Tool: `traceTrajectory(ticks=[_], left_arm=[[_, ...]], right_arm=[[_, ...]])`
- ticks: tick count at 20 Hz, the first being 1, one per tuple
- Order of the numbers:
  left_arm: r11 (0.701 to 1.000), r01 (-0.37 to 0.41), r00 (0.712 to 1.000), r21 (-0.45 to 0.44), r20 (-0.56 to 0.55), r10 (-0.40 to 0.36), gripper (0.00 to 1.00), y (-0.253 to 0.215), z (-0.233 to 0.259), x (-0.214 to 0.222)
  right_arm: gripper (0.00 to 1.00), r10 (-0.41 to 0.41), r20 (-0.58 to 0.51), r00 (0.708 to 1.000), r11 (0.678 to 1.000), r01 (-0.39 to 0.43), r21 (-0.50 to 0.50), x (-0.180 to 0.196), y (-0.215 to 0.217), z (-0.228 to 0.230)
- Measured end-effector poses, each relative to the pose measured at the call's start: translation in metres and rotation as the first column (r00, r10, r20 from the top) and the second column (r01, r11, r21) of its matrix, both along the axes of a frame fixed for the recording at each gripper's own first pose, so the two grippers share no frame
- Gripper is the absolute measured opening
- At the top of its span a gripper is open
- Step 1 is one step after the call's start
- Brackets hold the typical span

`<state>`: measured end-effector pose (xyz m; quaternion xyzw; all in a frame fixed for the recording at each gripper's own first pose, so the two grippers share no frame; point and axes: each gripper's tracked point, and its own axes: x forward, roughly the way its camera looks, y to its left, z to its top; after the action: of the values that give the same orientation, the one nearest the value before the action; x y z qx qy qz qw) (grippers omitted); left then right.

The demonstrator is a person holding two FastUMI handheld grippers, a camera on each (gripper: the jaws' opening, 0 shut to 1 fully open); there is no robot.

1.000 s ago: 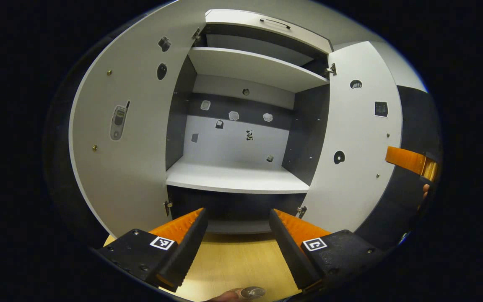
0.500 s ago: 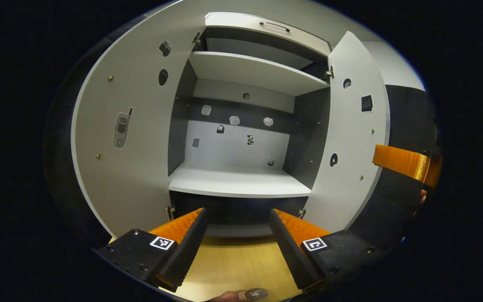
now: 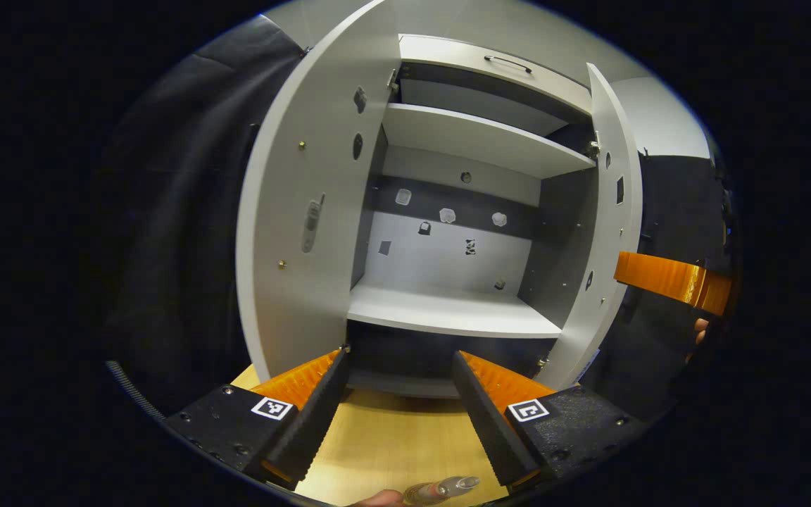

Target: Grasp the bottle in the cabinet with the left hand and place it on the coaster, then close the right door with the right hand and the left door with the left hand.

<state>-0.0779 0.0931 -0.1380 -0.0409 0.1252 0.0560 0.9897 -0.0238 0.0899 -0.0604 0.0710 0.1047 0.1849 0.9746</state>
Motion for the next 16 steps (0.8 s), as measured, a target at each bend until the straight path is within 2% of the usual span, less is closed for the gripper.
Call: traceTrajectory(ticks=[7,16], left_arm=[[0.991,-0.135,0.990,0.018,0.027,0.135,0.95,0.043,0.016,-0.023],[0.959,-0.273,0.962,0.078,0.035,0.271,0.95,0.105,0.026,-0.056]], right_arm=[[0.99,0.100,-0.023,0.995,0.995,-0.099,0.004,0.004,0.042,-0.013],[0.98,0.141,-0.044,0.989,0.990,-0.140,0.034,0.016,0.075,-0.022]])
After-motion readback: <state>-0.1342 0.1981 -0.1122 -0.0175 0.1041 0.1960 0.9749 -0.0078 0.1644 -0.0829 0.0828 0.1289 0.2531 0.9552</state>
